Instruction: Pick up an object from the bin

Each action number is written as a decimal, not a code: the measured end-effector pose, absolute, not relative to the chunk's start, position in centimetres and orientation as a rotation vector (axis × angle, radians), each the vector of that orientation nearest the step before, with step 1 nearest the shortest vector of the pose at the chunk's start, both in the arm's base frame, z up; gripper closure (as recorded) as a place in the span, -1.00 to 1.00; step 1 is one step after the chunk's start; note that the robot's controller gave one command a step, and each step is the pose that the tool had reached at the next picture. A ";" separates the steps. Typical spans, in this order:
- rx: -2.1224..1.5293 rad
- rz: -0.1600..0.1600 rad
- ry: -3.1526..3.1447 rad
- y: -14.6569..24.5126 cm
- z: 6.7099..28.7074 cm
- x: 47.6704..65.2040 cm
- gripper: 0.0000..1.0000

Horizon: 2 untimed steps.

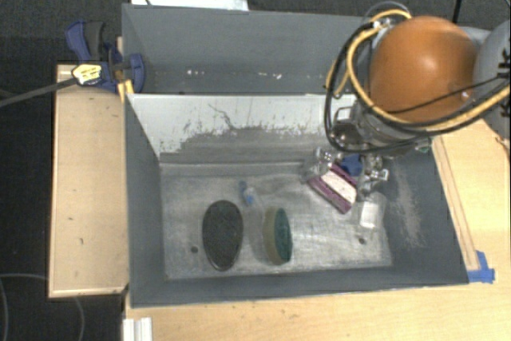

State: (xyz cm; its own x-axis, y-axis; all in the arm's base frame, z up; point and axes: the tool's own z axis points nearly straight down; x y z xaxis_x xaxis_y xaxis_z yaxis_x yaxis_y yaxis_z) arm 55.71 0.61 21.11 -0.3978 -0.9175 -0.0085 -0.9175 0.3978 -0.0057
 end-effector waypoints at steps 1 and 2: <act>-1.855 0.009 2.536 7.1 14.5 54.5 -1.00; -2.025 0.007 2.405 7.8 9.1 51.6 -1.00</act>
Offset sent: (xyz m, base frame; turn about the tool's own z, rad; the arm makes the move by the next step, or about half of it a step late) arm -0.0103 0.0601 -0.0639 -0.0938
